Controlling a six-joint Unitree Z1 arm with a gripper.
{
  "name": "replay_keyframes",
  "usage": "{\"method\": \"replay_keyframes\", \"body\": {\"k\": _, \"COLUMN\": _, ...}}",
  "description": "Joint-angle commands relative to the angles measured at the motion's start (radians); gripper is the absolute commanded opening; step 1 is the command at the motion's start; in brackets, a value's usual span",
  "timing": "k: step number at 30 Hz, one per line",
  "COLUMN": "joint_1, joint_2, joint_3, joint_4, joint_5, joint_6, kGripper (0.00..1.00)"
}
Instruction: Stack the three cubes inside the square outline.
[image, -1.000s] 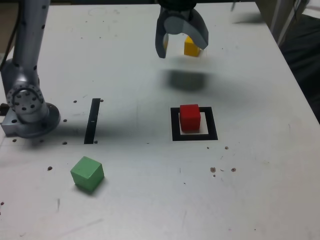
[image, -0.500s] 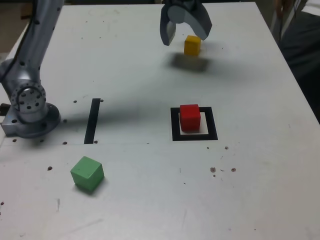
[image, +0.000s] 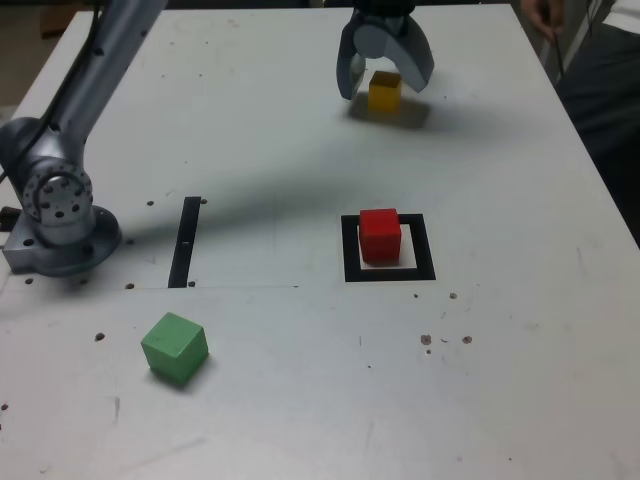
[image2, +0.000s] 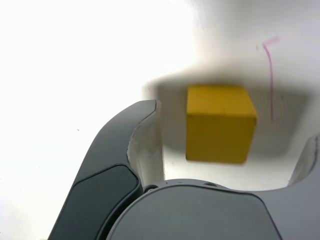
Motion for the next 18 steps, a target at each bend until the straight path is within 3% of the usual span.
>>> {"method": "replay_keyframes", "body": {"k": 1, "joint_1": 0.000, "joint_2": 0.017, "joint_3": -0.014, "joint_4": 0.007, "joint_5": 0.012, "joint_6": -0.014, "kGripper": 0.84}}
{"method": "replay_keyframes", "body": {"k": 8, "joint_1": -0.009, "joint_2": 0.041, "joint_3": -0.035, "joint_4": -0.005, "joint_5": 0.036, "joint_6": -0.030, "kGripper": 0.41}}
{"method": "replay_keyframes", "body": {"k": 10, "joint_1": -0.012, "joint_2": 0.044, "joint_3": -0.034, "joint_4": -0.011, "joint_5": 0.035, "joint_6": -0.028, "kGripper": 0.33}}
{"method": "replay_keyframes", "body": {"k": 18, "joint_1": -0.020, "joint_2": 0.047, "joint_3": -0.032, "joint_4": -0.011, "joint_5": 0.032, "joint_6": -0.028, "kGripper": 0.31}}
